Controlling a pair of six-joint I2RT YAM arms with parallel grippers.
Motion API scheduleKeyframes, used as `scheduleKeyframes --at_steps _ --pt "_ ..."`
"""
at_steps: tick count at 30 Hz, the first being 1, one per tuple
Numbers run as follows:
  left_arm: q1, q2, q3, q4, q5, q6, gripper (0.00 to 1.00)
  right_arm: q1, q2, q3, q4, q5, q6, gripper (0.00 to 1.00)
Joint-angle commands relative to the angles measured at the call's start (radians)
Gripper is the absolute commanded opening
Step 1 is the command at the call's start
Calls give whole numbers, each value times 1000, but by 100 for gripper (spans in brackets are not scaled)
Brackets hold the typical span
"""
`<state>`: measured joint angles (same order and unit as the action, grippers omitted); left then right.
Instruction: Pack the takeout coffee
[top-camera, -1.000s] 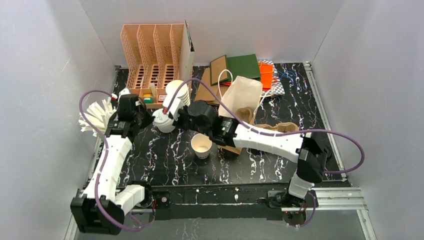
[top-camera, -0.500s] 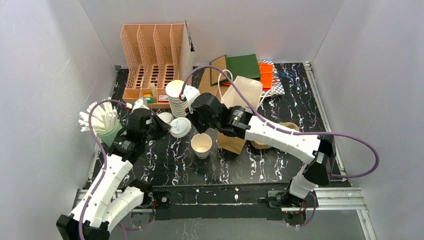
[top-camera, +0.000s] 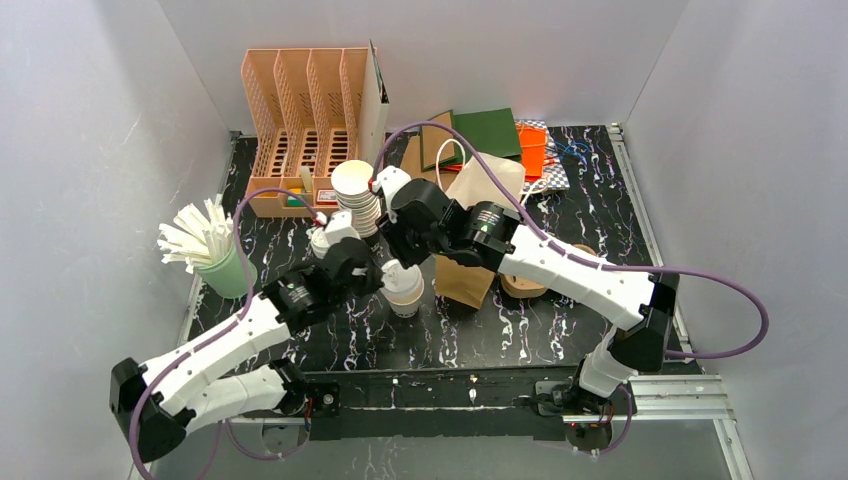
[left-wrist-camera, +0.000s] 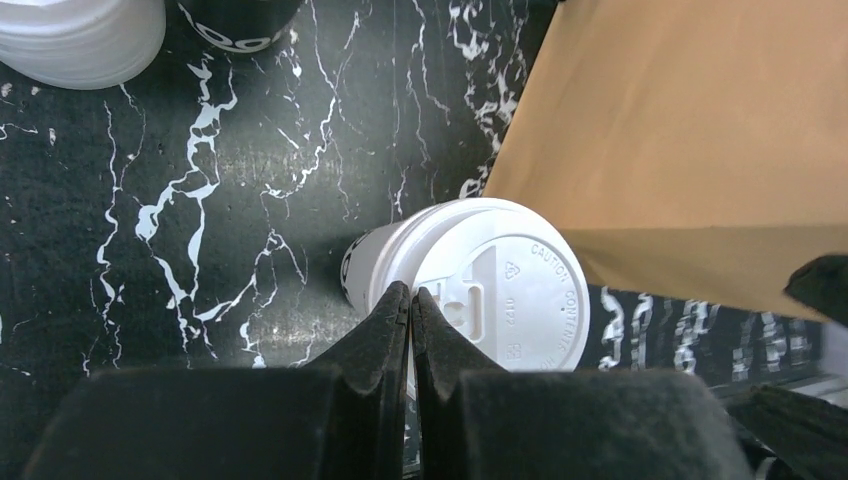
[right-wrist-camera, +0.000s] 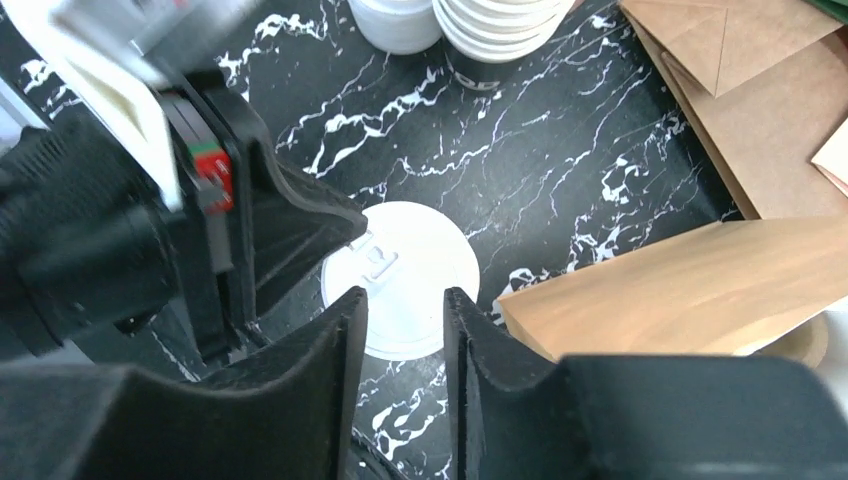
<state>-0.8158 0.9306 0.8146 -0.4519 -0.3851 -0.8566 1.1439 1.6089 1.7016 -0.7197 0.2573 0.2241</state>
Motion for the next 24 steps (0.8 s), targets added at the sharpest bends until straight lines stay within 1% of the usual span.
scheduleKeyframes --at_steps 1,6,13,19,24 --pt "-121 47 43 -3 -214 24 0 2 -39 5 -46 -33 14 44" --pt "-168 74 48 15 -259 56 0 3 -85 -73 -26 -63 49 44" --pt "-174 119 61 19 -312 81 0 4 -137 -197 19 -53 89 43" --pt "-174 135 64 27 -328 85 0 3 -121 -240 26 -40 122 44" --pt "-174 139 61 33 -307 79 1 3 -98 -268 46 -22 144 46"
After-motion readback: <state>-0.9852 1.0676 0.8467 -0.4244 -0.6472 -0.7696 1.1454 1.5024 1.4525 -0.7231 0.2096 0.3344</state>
